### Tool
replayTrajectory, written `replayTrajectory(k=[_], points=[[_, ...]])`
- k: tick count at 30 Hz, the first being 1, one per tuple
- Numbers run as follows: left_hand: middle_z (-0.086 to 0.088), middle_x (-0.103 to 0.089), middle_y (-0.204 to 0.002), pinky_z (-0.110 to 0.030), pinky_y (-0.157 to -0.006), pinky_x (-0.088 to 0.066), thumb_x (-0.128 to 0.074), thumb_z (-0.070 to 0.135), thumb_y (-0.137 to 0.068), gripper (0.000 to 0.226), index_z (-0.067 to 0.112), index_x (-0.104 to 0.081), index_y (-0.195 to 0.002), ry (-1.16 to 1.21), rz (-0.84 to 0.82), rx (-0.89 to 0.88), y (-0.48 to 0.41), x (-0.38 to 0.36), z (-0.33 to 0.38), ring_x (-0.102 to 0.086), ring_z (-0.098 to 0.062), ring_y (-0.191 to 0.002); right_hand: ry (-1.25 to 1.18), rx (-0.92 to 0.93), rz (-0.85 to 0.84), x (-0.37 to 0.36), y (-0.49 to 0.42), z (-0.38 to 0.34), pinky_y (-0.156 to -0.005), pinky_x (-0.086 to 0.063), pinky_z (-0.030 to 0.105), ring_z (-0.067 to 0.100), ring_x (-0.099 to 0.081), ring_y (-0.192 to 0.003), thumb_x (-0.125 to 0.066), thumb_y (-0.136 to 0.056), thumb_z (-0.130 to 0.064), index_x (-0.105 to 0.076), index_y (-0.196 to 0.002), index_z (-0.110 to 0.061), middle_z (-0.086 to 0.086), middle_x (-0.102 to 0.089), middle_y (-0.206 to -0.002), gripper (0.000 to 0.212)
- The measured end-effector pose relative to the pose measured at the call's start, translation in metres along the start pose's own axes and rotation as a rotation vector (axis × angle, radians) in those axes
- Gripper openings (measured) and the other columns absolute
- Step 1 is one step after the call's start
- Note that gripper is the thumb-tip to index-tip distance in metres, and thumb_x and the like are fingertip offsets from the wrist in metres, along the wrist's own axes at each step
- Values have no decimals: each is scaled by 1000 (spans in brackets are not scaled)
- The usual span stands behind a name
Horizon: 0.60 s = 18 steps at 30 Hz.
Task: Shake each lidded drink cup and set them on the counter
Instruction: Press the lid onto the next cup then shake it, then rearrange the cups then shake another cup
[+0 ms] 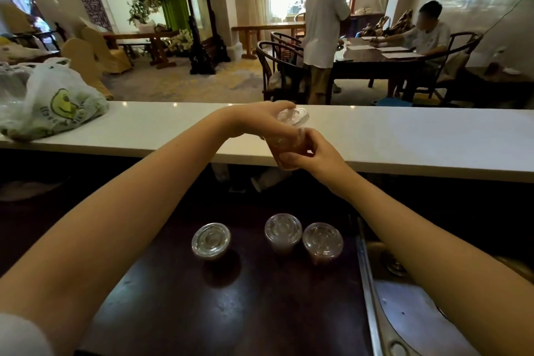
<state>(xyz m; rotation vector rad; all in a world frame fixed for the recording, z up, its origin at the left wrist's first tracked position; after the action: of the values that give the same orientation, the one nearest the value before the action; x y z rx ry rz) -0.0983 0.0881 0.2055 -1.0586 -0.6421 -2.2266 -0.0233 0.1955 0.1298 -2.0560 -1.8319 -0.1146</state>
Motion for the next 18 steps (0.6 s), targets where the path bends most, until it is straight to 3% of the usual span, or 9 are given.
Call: replayTrajectory(k=[3, 7, 10, 18], points=[[-7, -35, -143, -28, -89, -48, -65, 27, -81, 75, 20, -26, -145, -91, 38, -14, 0, -13, -14, -45, -21, -119, -67, -48, -43, -18, 7, 15, -80, -47, 17, 9, -54, -104, -71, -80, -21, -42, -121, -21, -4, -54, -116, 50], [-6, -42, -133, -32, -90, -49, -66, 36, -67, 84, 20, -30, -141, -166, 52, -22, 1, -27, -33, -48, -22, -112, -90, -115, -154, -30, 8, 31, -90, -50, 26, 11, -57, -109, -74, -78, -21, -38, -129, -19, 0, -56, -122, 63], [-6, -42, -129, -29, -87, -47, -69, 34, -69, 84, 18, -29, -142, -166, 65, -29, 4, -33, -44, -47, -20, -109, -79, -130, -188, -35, 5, 40, -97, -48, 31, 12, -57, -112, -74, -78, -21, -37, -131, -20, 1, -57, -124, 65], [-8, -38, -130, -36, -94, -45, -66, 41, -56, 94, 21, -30, -141, -203, 12, 29, 3, -64, -83, -42, -24, -114, 75, -198, -235, -61, 5, 79, -94, -43, 23, 12, -52, -118, -75, -77, -27, -32, -139, -18, 0, -53, -131, 77]])
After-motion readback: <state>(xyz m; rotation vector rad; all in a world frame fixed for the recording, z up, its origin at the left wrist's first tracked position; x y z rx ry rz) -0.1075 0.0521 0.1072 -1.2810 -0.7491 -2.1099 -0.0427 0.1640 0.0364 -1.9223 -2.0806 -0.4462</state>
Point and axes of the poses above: each hand's wrist, its own y-axis away from the middle knuckle, its own x-axis out of the back of the hand, z = x × y, the point moved 4 cm from there along -y, towards the middle knuckle
